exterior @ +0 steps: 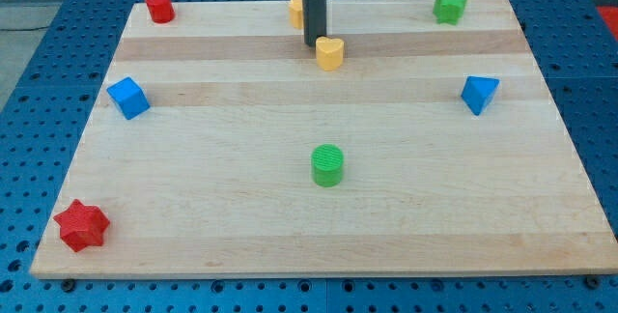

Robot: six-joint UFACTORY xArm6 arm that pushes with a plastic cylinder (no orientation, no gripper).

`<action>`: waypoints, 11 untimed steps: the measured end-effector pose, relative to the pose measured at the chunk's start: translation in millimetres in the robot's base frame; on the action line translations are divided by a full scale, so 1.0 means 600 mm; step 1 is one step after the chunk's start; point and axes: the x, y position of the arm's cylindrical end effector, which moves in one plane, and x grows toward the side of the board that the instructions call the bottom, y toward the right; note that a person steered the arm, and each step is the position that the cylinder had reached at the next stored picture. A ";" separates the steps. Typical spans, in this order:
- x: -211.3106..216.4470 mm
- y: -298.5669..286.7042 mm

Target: Push the yellow heart vertically above the green circle

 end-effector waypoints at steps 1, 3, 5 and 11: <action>0.019 0.005; 0.074 0.029; 0.146 0.029; 0.225 -0.005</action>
